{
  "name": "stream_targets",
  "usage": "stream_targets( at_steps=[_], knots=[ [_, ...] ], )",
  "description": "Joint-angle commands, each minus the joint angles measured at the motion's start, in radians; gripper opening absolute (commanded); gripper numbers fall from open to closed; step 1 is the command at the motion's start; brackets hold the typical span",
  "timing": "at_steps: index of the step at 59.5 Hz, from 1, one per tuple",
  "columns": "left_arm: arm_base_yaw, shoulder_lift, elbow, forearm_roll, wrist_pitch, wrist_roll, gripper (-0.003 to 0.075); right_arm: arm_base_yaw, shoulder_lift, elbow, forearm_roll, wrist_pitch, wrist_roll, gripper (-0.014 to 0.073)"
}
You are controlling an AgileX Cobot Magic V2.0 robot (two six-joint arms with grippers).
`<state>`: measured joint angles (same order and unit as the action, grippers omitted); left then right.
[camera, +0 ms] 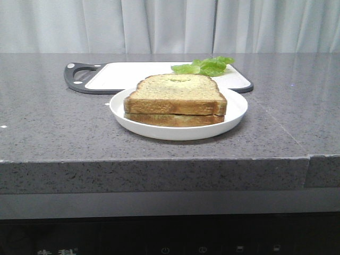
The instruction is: Left arm grabs bread, right arm adds lettuce
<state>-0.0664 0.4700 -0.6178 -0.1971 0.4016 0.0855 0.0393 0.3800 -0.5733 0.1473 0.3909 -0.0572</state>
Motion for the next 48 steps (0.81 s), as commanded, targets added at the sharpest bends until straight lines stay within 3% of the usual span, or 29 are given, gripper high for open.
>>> stream_targets(
  at_steps=[1,19,33,48],
  knots=[
    [-0.024,0.066,-0.075,-0.068,-0.016,-0.001,0.0673,-0.006,0.013,-0.036,-0.006,-0.073,0.000,0.0650],
    [-0.236,0.429,-0.299,-0.128,0.185,-0.001,0.0673,-0.006,0.013,-0.036,-0.006,-0.073,0.000,0.0650],
    [-0.459,0.728,-0.486,-0.130,0.194,-0.001,0.0673,-0.006,0.013,-0.036,-0.006,-0.072,0.000,0.0650],
    [-0.571,0.992,-0.660,-0.130,0.263,-0.001,0.0673,-0.006,0.013,-0.036,-0.006,-0.072,0.000,0.0650]
  ],
)
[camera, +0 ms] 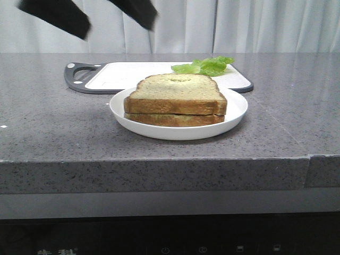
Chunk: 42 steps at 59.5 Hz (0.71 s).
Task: Left arm grabs bread, right arm adds lettuce
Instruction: 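Lower the left gripper onto the top bread slice and grasp it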
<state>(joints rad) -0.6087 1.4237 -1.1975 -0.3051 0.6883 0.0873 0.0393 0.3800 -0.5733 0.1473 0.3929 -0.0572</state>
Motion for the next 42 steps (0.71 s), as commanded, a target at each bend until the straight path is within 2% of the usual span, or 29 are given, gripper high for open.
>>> stream_targets(
  at_steps=[1,12,42],
  knots=[
    [-0.032,0.051,-0.088,-0.022,-0.021,-0.002,0.0673,-0.006,0.013,-0.036,-0.006,-0.074,0.000,0.0650],
    [-0.042,0.165,-0.145,-0.022,-0.025,-0.002,0.0673,-0.006,0.013,-0.036,-0.006,-0.071,0.000,0.0650],
    [-0.031,0.273,-0.152,-0.010,-0.051,-0.002,0.0673,-0.006,0.013,-0.036,-0.007,-0.065,0.000,0.0650]
  ],
)
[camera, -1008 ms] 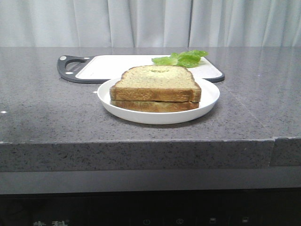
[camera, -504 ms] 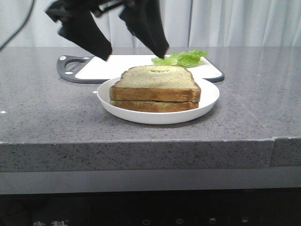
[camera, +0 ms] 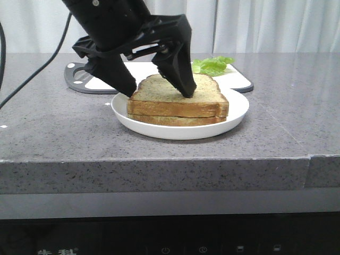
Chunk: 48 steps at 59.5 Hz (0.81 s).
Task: Left arm grabs bread, right arm adds lettuce
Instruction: 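Lower the left gripper onto the top bread slice and grasp it, then lift the top bread slice with the left gripper and hold it aside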
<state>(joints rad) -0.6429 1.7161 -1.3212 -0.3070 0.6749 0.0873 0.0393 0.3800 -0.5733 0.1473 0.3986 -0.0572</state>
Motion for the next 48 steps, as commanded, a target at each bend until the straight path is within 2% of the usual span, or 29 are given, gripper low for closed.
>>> stream_targets(
  at_steps=[1,12,17,26,32,48],
  knots=[
    [0.003,-0.018,-0.028,-0.008,-0.035,-0.002,0.0673,-0.006,0.013,-0.036,-0.007,-0.071,0.000,0.0650],
    [0.003,-0.014,-0.028,-0.008,-0.027,-0.002,0.0668,-0.006,0.013,-0.036,-0.007,-0.071,0.000,0.0650],
    [0.003,-0.014,-0.028,-0.008,-0.016,-0.002,0.0629,-0.006,0.013,-0.036,-0.007,-0.071,0.000,0.0650],
    [0.003,-0.014,-0.028,-0.008,-0.005,-0.002,0.0456,-0.006,0.013,-0.036,-0.007,-0.071,0.000,0.0650],
    [0.003,-0.014,-0.028,-0.008,-0.004,-0.002,0.0307,-0.006,0.013,-0.036,-0.007,-0.071,0.000,0.0650],
    [0.005,-0.014,-0.028,-0.008,-0.004,-0.002,-0.0023,-0.006,0.013,-0.036,-0.007,-0.072,0.000,0.0650]
  ],
)
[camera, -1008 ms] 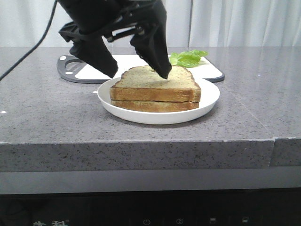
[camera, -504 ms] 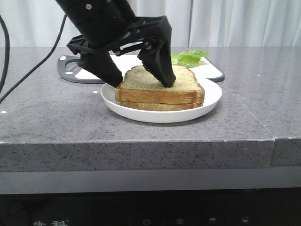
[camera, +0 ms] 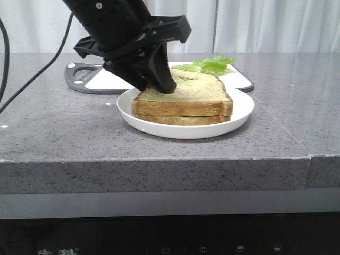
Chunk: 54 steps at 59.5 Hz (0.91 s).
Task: Left arm grabs bread, right arm adds lettuce
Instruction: 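Lift the top bread slice with the left gripper and hold it aside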
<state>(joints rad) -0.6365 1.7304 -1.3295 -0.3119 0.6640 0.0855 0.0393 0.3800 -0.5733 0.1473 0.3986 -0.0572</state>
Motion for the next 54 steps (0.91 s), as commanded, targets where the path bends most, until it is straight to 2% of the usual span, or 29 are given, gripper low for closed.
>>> stream_targets(
  at_steps=[1,18,46,54],
  knots=[
    [-0.001,-0.028,-0.020,-0.003,0.007,-0.001,-0.0019,-0.006,0.013,-0.036,-0.007,-0.072,0.000,0.0650],
    [-0.001,-0.067,-0.020,-0.003,0.000,-0.001,-0.0020,-0.006,0.013,-0.036,-0.007,-0.072,0.000,0.0650],
    [-0.001,-0.214,-0.020,-0.012,-0.105,-0.001,-0.0020,-0.006,0.013,-0.036,-0.007,-0.072,0.000,0.0650],
    [-0.001,-0.261,-0.013,0.059,-0.149,-0.015,-0.0021,-0.006,0.013,-0.036,-0.007,-0.072,0.000,0.0650]
  ],
)
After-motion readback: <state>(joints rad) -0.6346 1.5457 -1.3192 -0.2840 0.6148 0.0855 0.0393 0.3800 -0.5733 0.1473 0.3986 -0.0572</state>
